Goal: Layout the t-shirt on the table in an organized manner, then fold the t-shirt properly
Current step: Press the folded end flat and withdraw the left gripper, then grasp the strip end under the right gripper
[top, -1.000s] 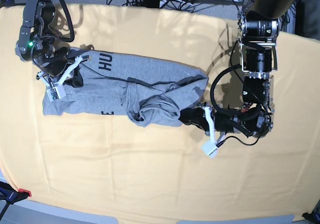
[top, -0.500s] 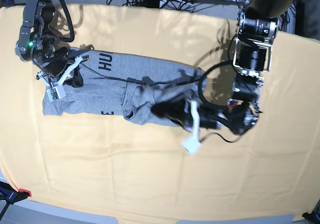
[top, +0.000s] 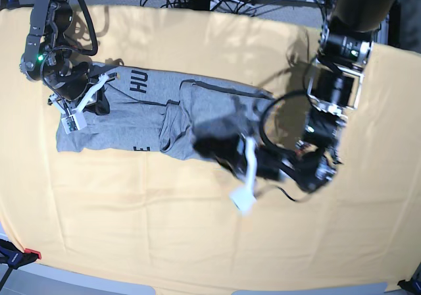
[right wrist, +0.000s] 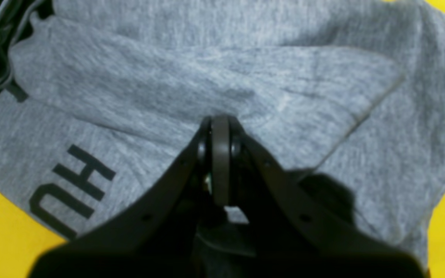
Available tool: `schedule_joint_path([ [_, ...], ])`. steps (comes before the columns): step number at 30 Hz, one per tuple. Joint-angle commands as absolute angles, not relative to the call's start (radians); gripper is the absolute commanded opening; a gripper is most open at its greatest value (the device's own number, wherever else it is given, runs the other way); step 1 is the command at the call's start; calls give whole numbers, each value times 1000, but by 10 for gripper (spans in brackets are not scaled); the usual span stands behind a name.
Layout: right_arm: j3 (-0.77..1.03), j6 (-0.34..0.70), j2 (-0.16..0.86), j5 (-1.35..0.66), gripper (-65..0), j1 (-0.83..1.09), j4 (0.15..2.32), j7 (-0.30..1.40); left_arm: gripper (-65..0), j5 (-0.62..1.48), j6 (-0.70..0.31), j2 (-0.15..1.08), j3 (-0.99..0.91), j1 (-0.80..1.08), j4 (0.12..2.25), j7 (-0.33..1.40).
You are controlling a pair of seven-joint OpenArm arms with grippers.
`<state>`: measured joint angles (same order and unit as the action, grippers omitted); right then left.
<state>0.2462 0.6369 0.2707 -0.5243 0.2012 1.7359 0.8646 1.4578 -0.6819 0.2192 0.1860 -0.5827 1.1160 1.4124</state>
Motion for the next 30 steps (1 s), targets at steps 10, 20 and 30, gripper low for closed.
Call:
schedule_joint_path([
  [10,281,611,280,-517,-650,69,1934,922,-650,1484,-698,265,-219,-623,1132,1396],
  [20,569,385,280,-423,-245,108,1946,948,-650,1484,-698,464,-251,-585,1132,1396],
  [30,733,467,279,-762,-245,257,1814,995,-650,1484,-680,586,-251,-568,1132,1396],
])
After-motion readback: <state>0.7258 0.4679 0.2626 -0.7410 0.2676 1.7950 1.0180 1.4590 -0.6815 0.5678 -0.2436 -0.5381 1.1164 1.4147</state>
